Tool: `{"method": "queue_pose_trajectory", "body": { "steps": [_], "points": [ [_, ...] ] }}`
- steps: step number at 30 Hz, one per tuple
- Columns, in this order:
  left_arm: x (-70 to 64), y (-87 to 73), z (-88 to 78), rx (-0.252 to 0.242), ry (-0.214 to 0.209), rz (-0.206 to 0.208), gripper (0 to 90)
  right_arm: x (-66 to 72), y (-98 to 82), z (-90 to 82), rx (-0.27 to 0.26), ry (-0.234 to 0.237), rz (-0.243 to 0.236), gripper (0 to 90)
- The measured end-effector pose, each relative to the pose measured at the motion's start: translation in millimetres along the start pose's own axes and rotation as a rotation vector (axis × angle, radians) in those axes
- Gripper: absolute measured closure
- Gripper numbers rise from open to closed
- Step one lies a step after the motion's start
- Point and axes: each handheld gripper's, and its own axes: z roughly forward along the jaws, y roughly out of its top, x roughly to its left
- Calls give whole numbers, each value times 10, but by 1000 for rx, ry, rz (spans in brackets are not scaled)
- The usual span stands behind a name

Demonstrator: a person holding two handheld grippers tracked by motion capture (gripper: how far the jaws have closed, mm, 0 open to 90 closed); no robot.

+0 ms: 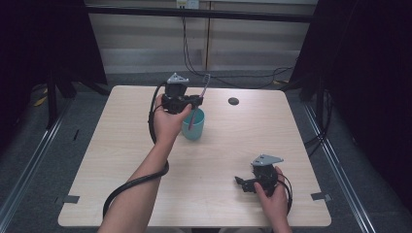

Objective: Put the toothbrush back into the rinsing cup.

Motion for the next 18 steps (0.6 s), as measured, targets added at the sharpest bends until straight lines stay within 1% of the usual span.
{"method": "queue_pose_trajectory", "body": {
  "steps": [7,9,12,14,18],
  "points": [
    [12,35,13,-7,2,5,791,1,1,2,0,0,-1,106],
    [19,41,22,-11,2,-1,791,0,1,2,-1,0,-2,106],
    [37,49,27,-7,6,0,791,0,2,3,-1,-1,-2,106],
    [42,56,31,0,14,8,791,0,2,3,-1,-1,-2,106],
    [51,64,43,-7,13,9,791,2,2,3,-1,0,-1,106]
  ]
}}
